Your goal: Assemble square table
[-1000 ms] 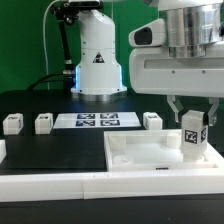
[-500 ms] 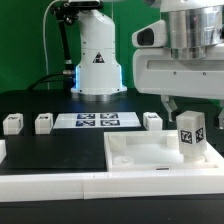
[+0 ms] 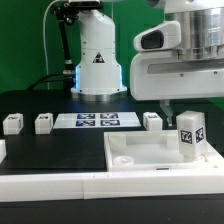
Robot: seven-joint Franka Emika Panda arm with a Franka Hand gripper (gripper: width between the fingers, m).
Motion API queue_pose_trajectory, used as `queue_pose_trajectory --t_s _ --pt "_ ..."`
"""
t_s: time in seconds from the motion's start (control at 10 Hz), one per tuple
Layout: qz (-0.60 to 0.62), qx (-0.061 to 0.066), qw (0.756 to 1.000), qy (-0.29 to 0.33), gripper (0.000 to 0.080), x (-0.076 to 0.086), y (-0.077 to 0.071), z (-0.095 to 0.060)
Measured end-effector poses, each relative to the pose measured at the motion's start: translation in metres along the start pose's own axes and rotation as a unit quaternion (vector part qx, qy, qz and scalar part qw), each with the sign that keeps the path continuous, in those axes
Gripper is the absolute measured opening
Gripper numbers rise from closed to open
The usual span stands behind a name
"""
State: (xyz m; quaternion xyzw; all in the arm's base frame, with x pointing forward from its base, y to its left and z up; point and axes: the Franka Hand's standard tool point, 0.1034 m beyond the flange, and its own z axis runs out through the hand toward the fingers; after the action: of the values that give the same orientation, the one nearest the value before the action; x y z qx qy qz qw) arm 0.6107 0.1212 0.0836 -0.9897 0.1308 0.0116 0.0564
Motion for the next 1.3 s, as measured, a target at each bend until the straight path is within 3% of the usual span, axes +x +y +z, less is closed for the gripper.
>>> queue_pose_trajectory --t_s 0.4,1.1,1.2,1.3 --pt "-0.163 -0.001 0.987 0.0 0.0649 0.0029 0.0063 -0.0001" --pt "-0.353 -0.002 0.935 0.007 0.0649 0.005 0.0043 -0.0011" --pt "-0.353 -0.002 0.936 0.007 0.0512 0.005 0.0044 -0.0011" --pt "-0.353 -0.002 0.936 0.007 0.0512 0.0051 0.0046 -0.0011"
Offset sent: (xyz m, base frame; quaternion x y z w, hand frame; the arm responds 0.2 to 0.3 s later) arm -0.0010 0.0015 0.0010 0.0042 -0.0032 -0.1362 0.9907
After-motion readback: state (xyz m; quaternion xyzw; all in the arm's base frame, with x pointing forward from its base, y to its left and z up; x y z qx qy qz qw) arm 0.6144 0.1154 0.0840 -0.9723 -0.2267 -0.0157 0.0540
